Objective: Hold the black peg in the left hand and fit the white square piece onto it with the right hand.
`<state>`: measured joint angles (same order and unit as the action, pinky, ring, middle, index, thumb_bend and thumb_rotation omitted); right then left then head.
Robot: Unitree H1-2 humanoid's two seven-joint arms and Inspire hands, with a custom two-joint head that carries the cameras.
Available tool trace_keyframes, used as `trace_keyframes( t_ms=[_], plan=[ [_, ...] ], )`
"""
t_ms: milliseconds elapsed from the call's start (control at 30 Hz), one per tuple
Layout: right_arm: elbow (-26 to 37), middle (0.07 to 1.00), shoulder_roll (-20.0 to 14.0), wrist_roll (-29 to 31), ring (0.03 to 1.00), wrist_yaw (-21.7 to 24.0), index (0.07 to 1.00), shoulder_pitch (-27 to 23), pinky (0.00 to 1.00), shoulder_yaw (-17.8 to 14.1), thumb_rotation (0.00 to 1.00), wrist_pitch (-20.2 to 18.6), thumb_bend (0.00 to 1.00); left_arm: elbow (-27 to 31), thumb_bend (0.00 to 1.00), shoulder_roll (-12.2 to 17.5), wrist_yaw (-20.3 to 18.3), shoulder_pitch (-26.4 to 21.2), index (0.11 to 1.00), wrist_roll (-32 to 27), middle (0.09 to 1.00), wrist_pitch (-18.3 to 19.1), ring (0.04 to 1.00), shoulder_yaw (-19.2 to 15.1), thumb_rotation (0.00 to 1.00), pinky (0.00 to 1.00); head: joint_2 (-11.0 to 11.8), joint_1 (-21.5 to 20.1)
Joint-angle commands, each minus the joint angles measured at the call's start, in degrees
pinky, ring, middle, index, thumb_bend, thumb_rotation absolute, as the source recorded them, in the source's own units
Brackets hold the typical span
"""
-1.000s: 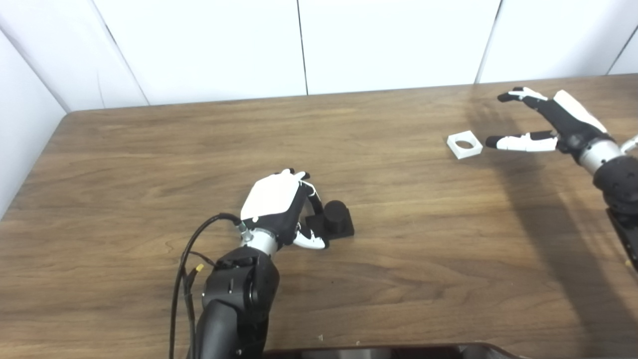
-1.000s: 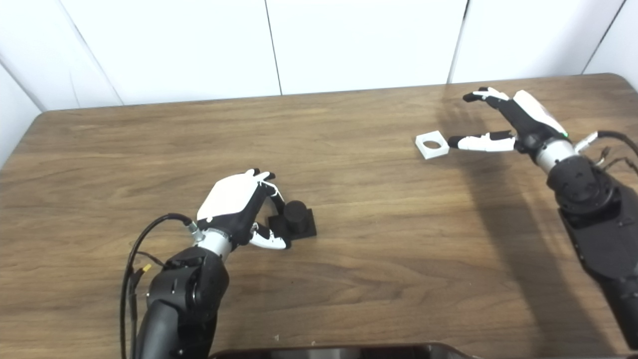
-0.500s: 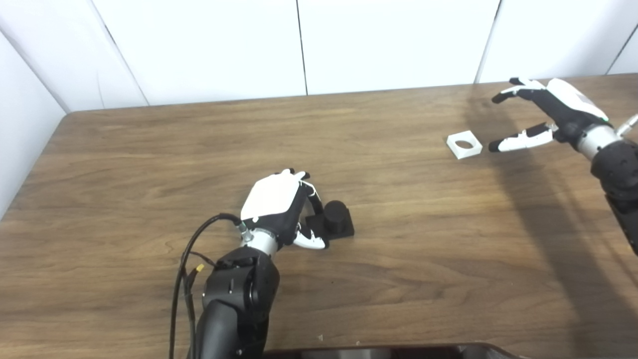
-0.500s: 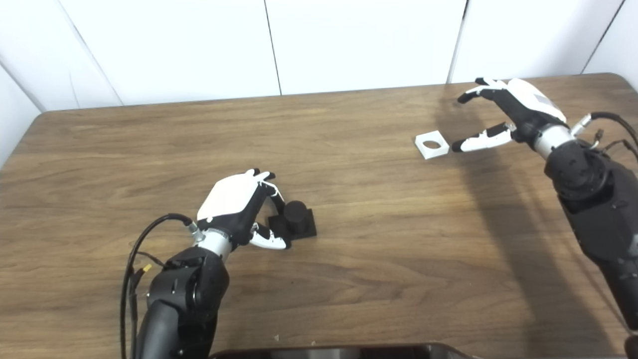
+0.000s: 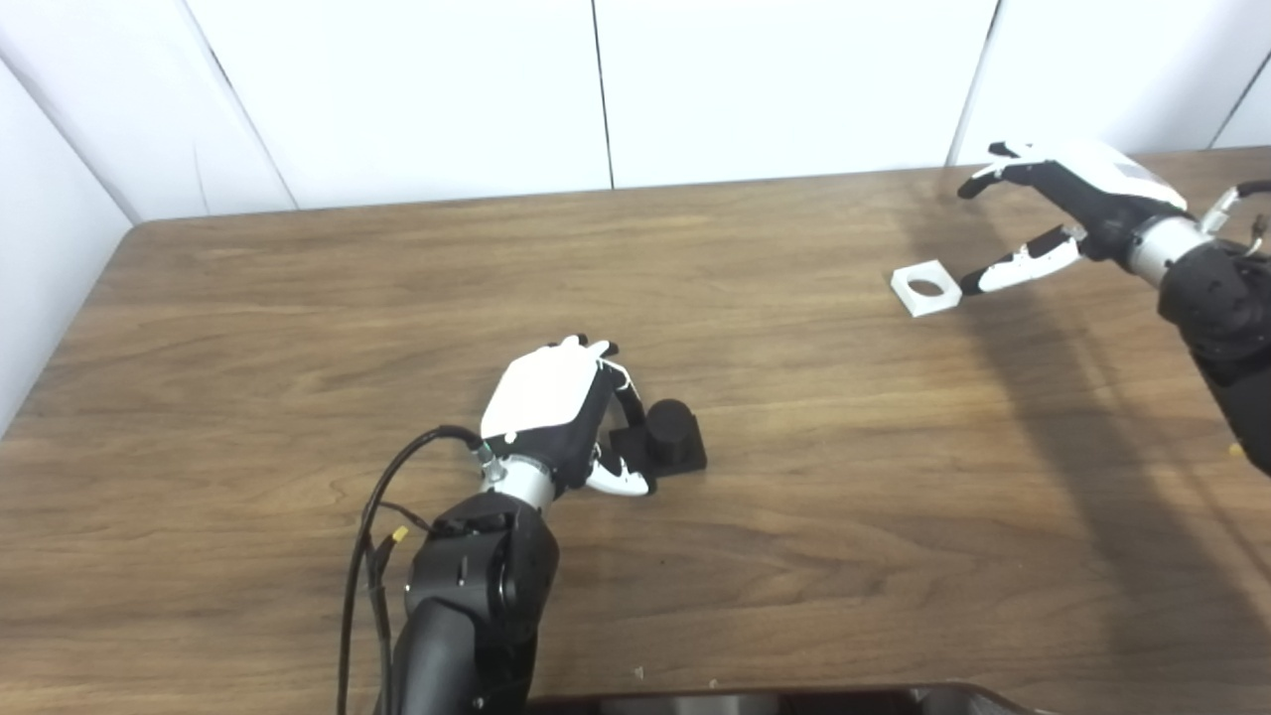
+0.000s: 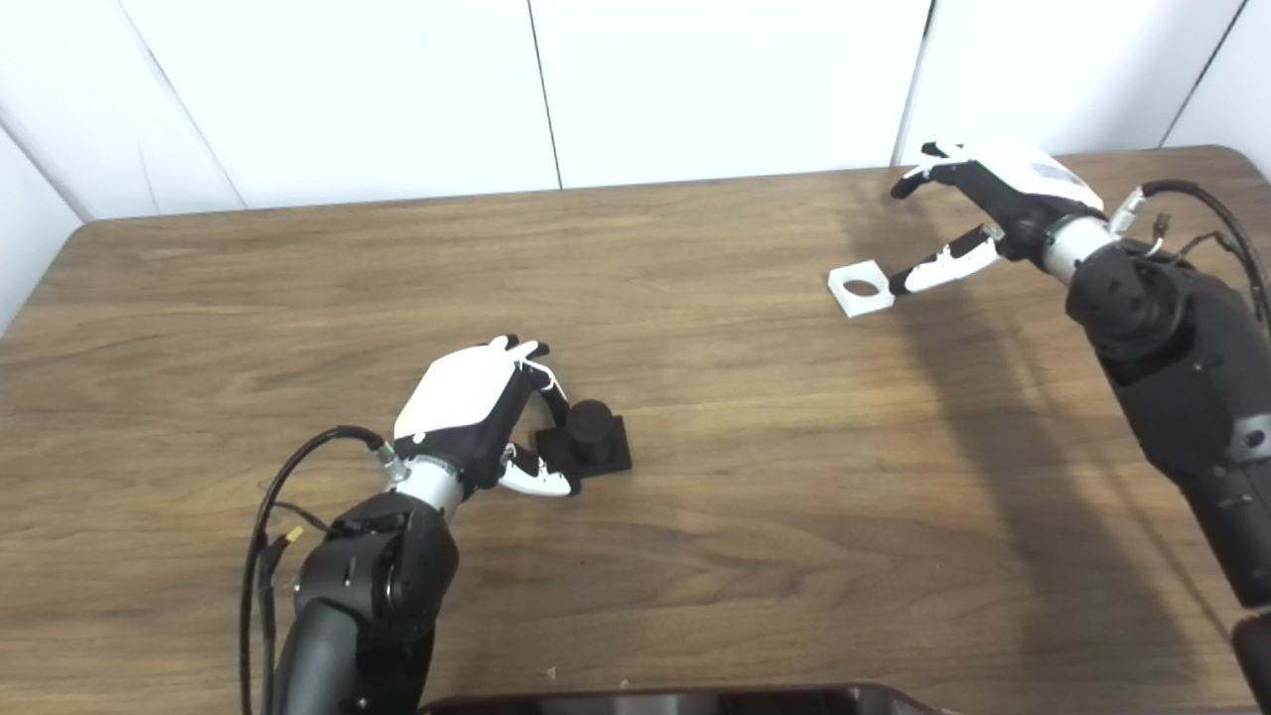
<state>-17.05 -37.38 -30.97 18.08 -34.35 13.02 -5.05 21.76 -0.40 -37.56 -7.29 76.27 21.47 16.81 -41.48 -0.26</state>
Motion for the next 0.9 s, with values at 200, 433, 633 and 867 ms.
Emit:
trace_keyframes(
  t_ms=[200, 433, 633, 867],
  plan=[
    [-1.3, 0.973, -1.0, -1.9, 1.0, 2.3, 0.795, -6.7, 1.0, 2.2, 0.27, 1.4, 0.86, 0.2, 0.52, -0.2, 1.7, -0.6, 0.489, 0.8, 0.946, -0.2, 1.0, 0.3, 0.06, 1.0, -0.2, 0.1],
    [-1.7, 0.979, -1.4, -3.3, 1.0, 6.2, 0.795, -8.3, 1.0, 4.4, 0.26, 0.9, 0.88, 0.0, 0.52, -0.2, 2.2, -0.5, 0.489, 1.1, 0.941, 0.0, 1.0, 0.4, 0.06, 1.0, -0.3, 0.0],
    [-1.8, 0.978, -1.5, -4.2, 1.0, 7.9, 0.787, -9.0, 1.0, 5.0, 0.24, 0.9, 0.88, 0.0, 0.53, -0.3, 2.0, -0.6, 0.489, 1.4, 0.943, 0.0, 1.0, 0.5, 0.06, 1.0, -0.4, -0.2],
    [-2.4, 0.982, -1.3, -5.8, 1.0, 9.0, 0.786, -9.8, 1.0, 6.0, 0.23, 1.5, 0.87, 0.1, 0.52, -0.6, 1.8, -0.7, 0.489, 0.8, 0.945, 0.3, 1.0, 0.3, 0.06, 1.0, -0.4, -0.2]
  ],
)
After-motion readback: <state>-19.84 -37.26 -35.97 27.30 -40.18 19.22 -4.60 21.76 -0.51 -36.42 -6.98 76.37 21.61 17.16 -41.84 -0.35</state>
